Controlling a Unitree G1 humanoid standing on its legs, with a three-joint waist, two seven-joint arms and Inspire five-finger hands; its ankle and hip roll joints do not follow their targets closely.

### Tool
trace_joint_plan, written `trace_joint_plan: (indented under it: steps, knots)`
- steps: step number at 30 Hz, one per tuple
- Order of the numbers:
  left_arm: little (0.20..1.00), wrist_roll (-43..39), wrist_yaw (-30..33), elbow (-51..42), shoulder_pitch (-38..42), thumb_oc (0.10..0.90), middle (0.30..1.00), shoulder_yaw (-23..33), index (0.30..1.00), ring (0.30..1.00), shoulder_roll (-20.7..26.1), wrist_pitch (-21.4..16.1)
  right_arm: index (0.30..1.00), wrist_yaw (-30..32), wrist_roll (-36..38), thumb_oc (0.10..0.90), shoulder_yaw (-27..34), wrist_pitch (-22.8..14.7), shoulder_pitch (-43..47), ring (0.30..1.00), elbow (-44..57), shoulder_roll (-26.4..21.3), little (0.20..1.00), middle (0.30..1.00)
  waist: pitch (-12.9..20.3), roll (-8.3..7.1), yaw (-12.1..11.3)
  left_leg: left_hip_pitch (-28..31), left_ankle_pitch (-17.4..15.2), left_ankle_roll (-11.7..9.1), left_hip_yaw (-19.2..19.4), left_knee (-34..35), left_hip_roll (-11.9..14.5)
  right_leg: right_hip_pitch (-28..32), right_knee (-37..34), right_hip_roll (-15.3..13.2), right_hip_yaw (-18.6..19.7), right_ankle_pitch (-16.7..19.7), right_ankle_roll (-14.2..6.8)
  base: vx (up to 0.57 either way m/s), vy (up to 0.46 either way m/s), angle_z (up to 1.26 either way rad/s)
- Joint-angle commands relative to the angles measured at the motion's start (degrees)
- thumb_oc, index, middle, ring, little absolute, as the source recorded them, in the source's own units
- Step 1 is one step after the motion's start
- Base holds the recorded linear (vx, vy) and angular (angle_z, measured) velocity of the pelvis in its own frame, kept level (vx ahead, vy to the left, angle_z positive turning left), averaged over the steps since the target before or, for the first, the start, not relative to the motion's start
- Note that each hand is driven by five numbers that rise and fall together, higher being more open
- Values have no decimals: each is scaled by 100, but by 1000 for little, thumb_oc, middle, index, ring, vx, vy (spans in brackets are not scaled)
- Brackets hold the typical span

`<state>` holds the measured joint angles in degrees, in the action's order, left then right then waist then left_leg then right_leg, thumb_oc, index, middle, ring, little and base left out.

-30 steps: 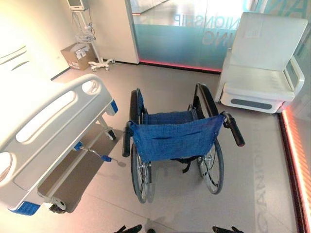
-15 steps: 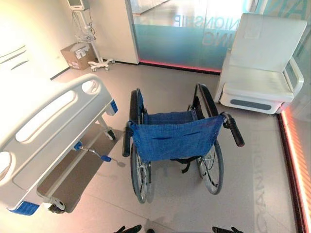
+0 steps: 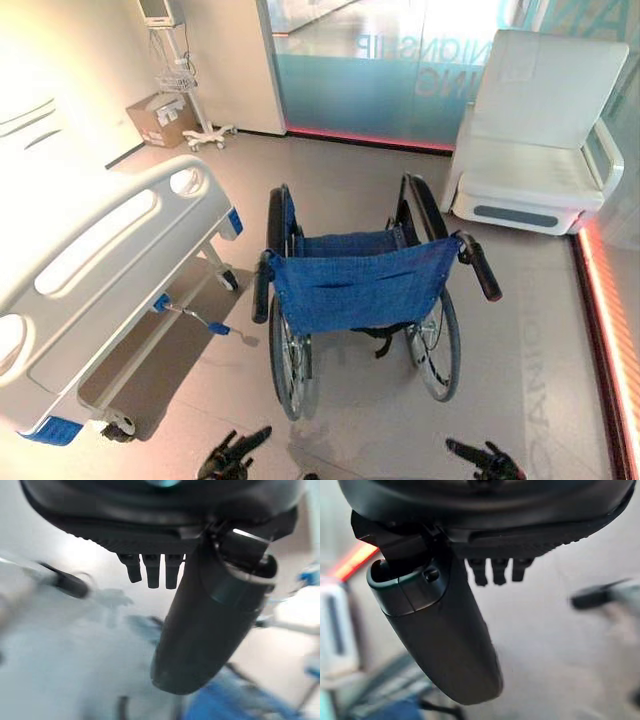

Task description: Push the wheelchair next to the bed

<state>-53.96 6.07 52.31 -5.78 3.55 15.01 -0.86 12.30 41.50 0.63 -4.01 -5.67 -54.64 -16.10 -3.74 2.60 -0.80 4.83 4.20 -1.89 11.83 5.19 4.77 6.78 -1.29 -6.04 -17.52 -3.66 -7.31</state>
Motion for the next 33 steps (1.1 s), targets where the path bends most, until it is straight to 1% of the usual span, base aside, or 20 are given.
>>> trace_joint_plan:
  steps: [1, 3, 5, 6, 7, 9, 10, 12, 13, 15, 16, 19, 20, 22, 23, 24, 25, 28, 30, 33]
  knots:
    - [900, -253, 367, -317, 421, 800, 900, 402, 900, 900, 596, -541, 900, 621, 282, 800, 313, -728, 450, 900, 363, -402, 900, 900, -43, -217, 25, 235, -664, -94, 78, -19, -68, -36, -371, -34, 179, 429, 26, 0, 0, 0]
    - [900, -305, 542, -622, 402, 800, 900, 631, 900, 900, 735, -632, 900, 734, 367, 800, 569, -845, 462, 900, 653, -599, 900, 900, -36, -236, 33, 246, -672, -101, 86, -19, -56, -22, -371, -25, 172, 424, 27, 0, 0, 0]
    - [900, -275, 727, -1037, 398, 800, 900, 801, 900, 900, 880, -629, 900, 909, 355, 800, 783, -786, 468, 900, 1151, -758, 900, 900, -34, -247, 37, 241, -666, -108, 91, -19, -45, -22, -371, -19, 180, 423, 35, 0, 0, 0]
    - [900, -192, 714, -1219, 384, 800, 900, 876, 900, 900, 959, -646, 900, 986, 359, 800, 842, -802, 459, 900, 1409, -836, 900, 900, -42, -253, 38, 237, -663, -115, 92, -19, -43, -23, -371, -22, 181, 424, 34, 0, 0, 0]
    - [900, -125, 774, -1516, 381, 800, 900, 949, 900, 900, 1059, -599, 900, 1085, 343, 800, 929, -739, 457, 900, 1762, -934, 900, 900, -51, -263, 37, 231, -665, -118, 91, -19, -40, -23, -371, -25, 177, 421, 40, 0, 0, 0]
    - [900, 11, 731, -1974, 349, 800, 900, 1101, 900, 900, 1189, -574, 900, 1118, 143, 800, 1087, -794, 435, 900, 2185, -1041, 900, 900, -67, -277, 30, 224, -671, -117, 75, -19, -43, -25, -371, -28, 178, 413, 41, 0, 0, 0]
    - [900, 104, 755, -2379, 305, 800, 900, 1202, 900, 900, 1274, -468, 900, 1144, 15, 800, 1213, -721, 405, 900, 2574, -1111, 900, 900, -86, -282, 25, 248, -698, -119, 68, -19, -39, 8, -371, -32, 162, 381, 35, 0, 0, 0]
    - [900, 244, 773, -2828, 271, 800, 900, 1314, 900, 900, 1335, -333, 900, 1191, -238, 800, 1325, -655, 389, 900, 2976, -1151, 900, 900, -76, -294, 17, 211, -673, -117, 58, -19, -40, -25, -371, -37, 157, 392, 44, 0, 0, 0]
    - [900, 325, 754, -3266, 248, 800, 900, 1390, 900, 900, 1445, -213, 900, 1278, -412, 800, 1404, -586, 404, 900, 3379, -1243, 900, 900, -78, -294, 7, 203, -669, -118, 49, -19, -40, -25, -371, -40, 153, 381, 50, 0, 0, 0]
    - [900, 360, 744, -3565, 242, 800, 900, 1431, 900, 900, 1500, -92, 900, 1312, -528, 800, 1463, -551, 436, 900, 3605, -1281, 900, 900, -83, -292, 0, 199, -665, -123, 44, -19, -37, -26, -371, -42, 149, 379, 49, 0, 0, 0]
    - [900, 348, 718, -4014, 298, 800, 900, 1460, 900, 900, 1587, 69, 900, 1333, -625, 800, 1515, -524, 515, 900, 3977, -1381, 900, 900, -93, -292, -11, 193, -666, -125, 35, -19, -35, -26, -371, -43, 142, 371, 54, 0, 0, 0]
    - [900, 343, 678, -4477, 362, 800, 900, 1481, 900, 900, 1662, 271, 900, 1312, -719, 800, 1547, -468, 595, 900, 4446, -1445, 900, 900, -91, -288, -16, 180, -662, -130, 29, -19, -32, -30, -371, -47, 144, 362, 50, 0, 0, 0]
    - [900, 204, 614, -4798, 408, 800, 900, 1501, 900, 900, 1727, 411, 900, 1262, -821, 800, 1538, -385, 671, 900, 4781, -1515, 900, 900, -90, -286, -23, 176, -661, -130, 24, -19, -32, -35, -371, -47, 150, 356, 52, 0, 0, 0]
    - [900, 112, 517, -4970, 422, 800, 900, 1514, 900, 900, 1755, 505, 900, 1185, -860, 800, 1515, -348, 712, 900, 4977, -1529, 900, 900, -94, -281, -24, 176, -659, -131, 28, -19, -27, -34, -371, -51, 148, 354, 51, 0, 0, 0]
    - [900, -53, 362, -5226, 452, 800, 900, 1501, 900, 900, 1818, 711, 900, 1073, -964, 800, 1456, -327, 790, 900, 5253, -1563, 900, 900, -99, -274, -29, 177, -648, -131, 37, -19, -21, -31, -371, -48, 148, 353, 52, 0, 0, 0]
    - [900, -64, 342, -5262, 449, 800, 900, 1503, 900, 900, 1824, 741, 900, 1064, -989, 800, 1452, -323, 795, 900, 5295, -1566, 900, 900, -102, -274, -29, 179, -647, -132, 39, -19, -20, -29, -371, -47, 148, 353, 52, 0, 0, 0]
    - [900, -109, 263, -5546, 437, 800, 900, 1508, 900, 900, 1901, 908, 900, 993, -1038, 800, 1442, -287, 824, 900, 5606, -1633, 900, 900, -104, -275, -28, 185, -646, -132, 48, -19, -14, -24, -371, -46, 147, 349, 50, 0, 0, 0]
    - [900, -232, 159, -5777, 435, 800, 900, 1504, 900, 900, 1980, 1016, 900, 894, -1015, 800, 1463, -295, 851, 900, 5885, -1735, 900, 900, -115, -275, -27, 188, -641, -135, 60, -19, -11, -21, -371, -45, 148, 350, 44, 0, 0, 0]
    - [900, -406, -78, -6063, 489, 800, 900, 1485, 900, 900, 2146, 1086, 900, 758, -909, 800, 1484, -374, 950, 900, 6217, -1966, 900, 900, -129, -268, -31, 190, -638, -141, 82, -19, -9, -19, -371, -39, 148, 345, 42, 0, 0, 0]
    - [900, -740, -217, -6439, 547, 800, 900, 1467, 900, 900, 2264, 1226, 900, 675, -696, 800, 1495, -312, 1019, 900, 6597, -2137, 900, 900, -141, -268, -43, 190, -640, -151, 85, -19, -12, -15, -371, -41, 143, 339, 30, 0, 0, 0]
